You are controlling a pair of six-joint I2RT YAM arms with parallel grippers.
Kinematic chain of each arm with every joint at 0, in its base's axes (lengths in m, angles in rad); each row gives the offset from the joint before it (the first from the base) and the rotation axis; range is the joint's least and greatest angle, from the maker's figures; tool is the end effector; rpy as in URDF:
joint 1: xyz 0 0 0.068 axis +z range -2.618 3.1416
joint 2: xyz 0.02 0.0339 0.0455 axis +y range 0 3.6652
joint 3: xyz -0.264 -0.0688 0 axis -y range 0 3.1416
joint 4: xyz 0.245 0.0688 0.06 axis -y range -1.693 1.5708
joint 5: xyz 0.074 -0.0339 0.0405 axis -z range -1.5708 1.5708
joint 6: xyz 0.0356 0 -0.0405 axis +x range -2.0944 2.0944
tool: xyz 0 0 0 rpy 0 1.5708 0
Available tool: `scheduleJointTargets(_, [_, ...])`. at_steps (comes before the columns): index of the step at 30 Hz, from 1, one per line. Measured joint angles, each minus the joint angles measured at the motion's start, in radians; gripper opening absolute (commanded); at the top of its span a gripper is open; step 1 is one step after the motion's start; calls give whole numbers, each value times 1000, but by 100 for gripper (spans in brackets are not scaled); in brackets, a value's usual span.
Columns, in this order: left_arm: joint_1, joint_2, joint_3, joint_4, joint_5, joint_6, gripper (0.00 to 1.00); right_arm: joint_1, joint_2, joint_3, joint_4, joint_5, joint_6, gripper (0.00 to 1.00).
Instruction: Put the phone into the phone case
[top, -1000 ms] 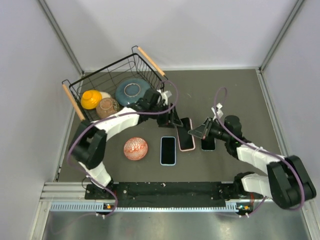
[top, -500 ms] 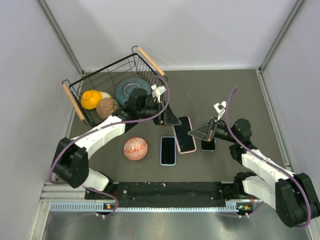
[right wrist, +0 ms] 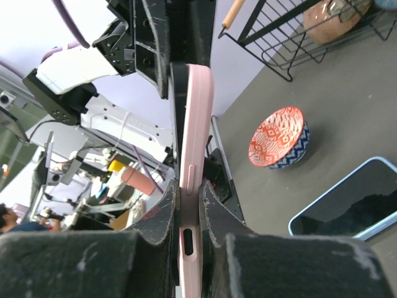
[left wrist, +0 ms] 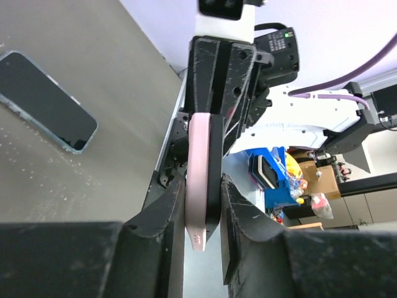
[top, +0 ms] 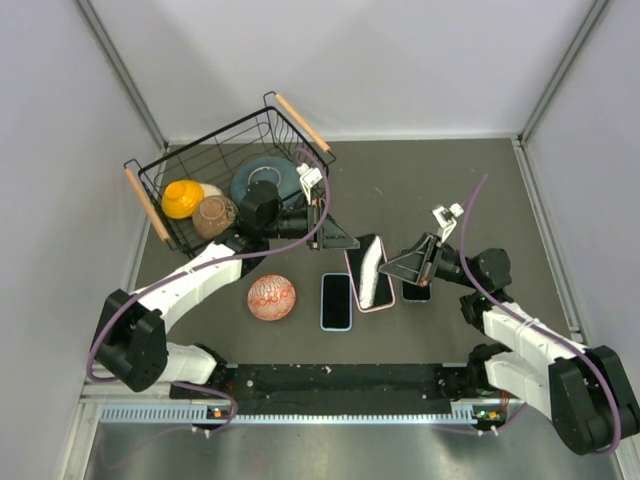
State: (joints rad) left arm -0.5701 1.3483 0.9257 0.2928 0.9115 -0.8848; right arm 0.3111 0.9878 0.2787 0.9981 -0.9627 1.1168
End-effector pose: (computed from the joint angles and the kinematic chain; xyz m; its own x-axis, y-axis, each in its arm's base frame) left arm 0.2414 -0.1882 0.3128 -0.8354 -0.0274 -0.5489 0.5431 0.1128 -0.8321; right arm 0.1720 0.0860 0.2468 -0.7112 0.3106 -0.6306 -0.6490 0.0545 0.7589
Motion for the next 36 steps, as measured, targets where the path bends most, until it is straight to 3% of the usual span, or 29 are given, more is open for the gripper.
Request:
scheduleJointTargets(1, [0, 0, -1, 15, 12, -3, 1, 0, 3, -5, 13, 0, 19, 13])
scheduleJointTargets(4, [0, 1, -5, 32, 20, -3, 0, 0, 5, -10, 31, -2, 52, 28])
scheduleJointTargets(15, [-2, 32, -7, 19, 17, 2, 0, 0, 69, -10, 106, 8, 104, 41])
scheduleJointTargets(18, [-5, 45, -7, 20, 25, 1, 2, 0, 91, -10, 134, 16, 119, 13])
scheduleJointTargets(19, [-6, 48, -7, 25, 36, -4, 9, 0, 101, -10, 140, 18, 127, 4])
scheduleJointTargets(20, [-8, 48, -7, 29, 42, -7, 32, 0, 113, -10, 148, 18, 140, 1])
scheduleJointTargets(23, [-5, 48, -7, 38, 46, -14, 50, 0, 141, -10, 192, 18, 164, 0])
scheduleJointTargets(29, [-14, 46, -39, 115, 43, -132, 49, 0, 193, -10, 251, 21, 194, 0])
scheduleJointTargets(34, [-14, 45, -124, 235, 25, -269, 37, 0, 212, -10, 254, 19, 230, 0])
scheduleJointTargets(36, [-14, 45, -133, 256, 16, -298, 26, 0, 212, -10, 260, 19, 243, 1])
